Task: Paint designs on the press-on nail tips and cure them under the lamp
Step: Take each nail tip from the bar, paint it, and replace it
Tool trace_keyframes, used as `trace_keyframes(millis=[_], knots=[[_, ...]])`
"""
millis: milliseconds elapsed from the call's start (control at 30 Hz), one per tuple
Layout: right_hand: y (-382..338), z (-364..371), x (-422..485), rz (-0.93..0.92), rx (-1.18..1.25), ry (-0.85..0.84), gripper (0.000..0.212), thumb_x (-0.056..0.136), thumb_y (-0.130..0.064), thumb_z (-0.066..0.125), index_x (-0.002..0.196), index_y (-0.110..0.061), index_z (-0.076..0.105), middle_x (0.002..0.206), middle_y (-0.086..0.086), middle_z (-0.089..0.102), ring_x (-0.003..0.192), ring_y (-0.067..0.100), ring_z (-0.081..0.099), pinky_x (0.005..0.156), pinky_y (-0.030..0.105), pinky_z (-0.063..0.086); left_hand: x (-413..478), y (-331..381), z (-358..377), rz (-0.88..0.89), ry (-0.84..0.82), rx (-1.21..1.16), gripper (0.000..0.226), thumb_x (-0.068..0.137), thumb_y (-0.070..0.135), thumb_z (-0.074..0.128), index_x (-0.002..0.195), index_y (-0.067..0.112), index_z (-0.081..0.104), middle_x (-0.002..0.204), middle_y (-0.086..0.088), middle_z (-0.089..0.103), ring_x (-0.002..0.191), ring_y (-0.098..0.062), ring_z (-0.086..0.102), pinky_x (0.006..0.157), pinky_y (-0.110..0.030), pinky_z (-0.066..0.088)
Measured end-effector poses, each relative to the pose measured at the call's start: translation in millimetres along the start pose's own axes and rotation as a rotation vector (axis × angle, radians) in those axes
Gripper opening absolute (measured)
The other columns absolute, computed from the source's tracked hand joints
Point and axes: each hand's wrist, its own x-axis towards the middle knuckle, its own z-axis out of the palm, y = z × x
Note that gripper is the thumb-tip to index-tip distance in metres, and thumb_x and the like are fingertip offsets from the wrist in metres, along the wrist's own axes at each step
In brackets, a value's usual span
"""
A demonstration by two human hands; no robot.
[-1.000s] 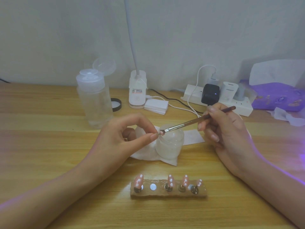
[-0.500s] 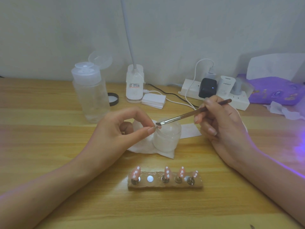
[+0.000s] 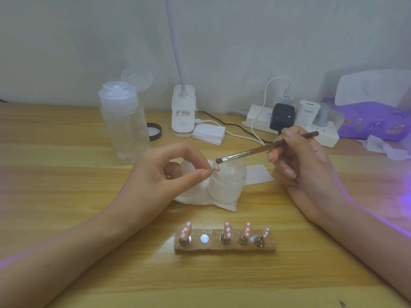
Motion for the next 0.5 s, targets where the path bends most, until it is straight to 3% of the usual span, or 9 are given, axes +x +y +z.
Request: trace_keyframes(millis=[67, 200, 367, 500], knots=[[0.3, 1.7, -0.7, -0.012, -0.038, -0.021, 0.018, 0.090, -0.031, 0.054, 0.077, -0.019, 0.051, 0.060, 0.002, 0.064, 0.039, 0.007, 0.033, 0.040, 0.016, 0.025, 0.1, 0.0, -0.5, -0.007, 0.003, -0.013, 0.010, 0.083, 0.021, 0.074, 0.076, 0.018, 0.069, 0.066, 0.019, 0.061, 0.046, -0.004, 0.032, 0.047, -0.007, 0.028], [1.0, 0.1, 0.4, 0.011, -0.022, 0.049, 0.026, 0.101, -0.018, 0.048, 0.076, -0.018, 0.051, 0.057, 0.004, 0.062, 0.039, 0.008, 0.032, 0.039, 0.017, 0.023, 0.4, -0.4, 0.1, 0.002, -0.007, 0.000, 0.009, 0.084, 0.021, 0.072, 0.078, 0.016, 0.068, 0.058, 0.025, 0.056, 0.044, -0.003, 0.032, 0.047, -0.005, 0.027], [-1.0, 2.2, -2.0, -0.011, -0.038, -0.016, 0.018, 0.089, -0.031, 0.055, 0.074, -0.021, 0.053, 0.060, 0.002, 0.063, 0.039, 0.007, 0.032, 0.040, 0.016, 0.028, -0.3, 0.0, -1.2, -0.010, -0.006, -0.024, 0.009, 0.081, 0.028, 0.072, 0.076, 0.021, 0.069, 0.070, 0.016, 0.064, 0.047, -0.004, 0.033, 0.047, -0.007, 0.029], [-0.2, 0.3, -0.5, 0.016, -0.012, 0.057, 0.026, 0.101, -0.016, 0.047, 0.075, -0.017, 0.051, 0.056, 0.004, 0.061, 0.038, 0.007, 0.030, 0.038, 0.016, 0.025, -0.1, -0.2, -0.8, -0.010, -0.008, -0.021, 0.009, 0.082, 0.026, 0.072, 0.077, 0.018, 0.069, 0.064, 0.020, 0.060, 0.046, -0.005, 0.032, 0.047, -0.008, 0.028]])
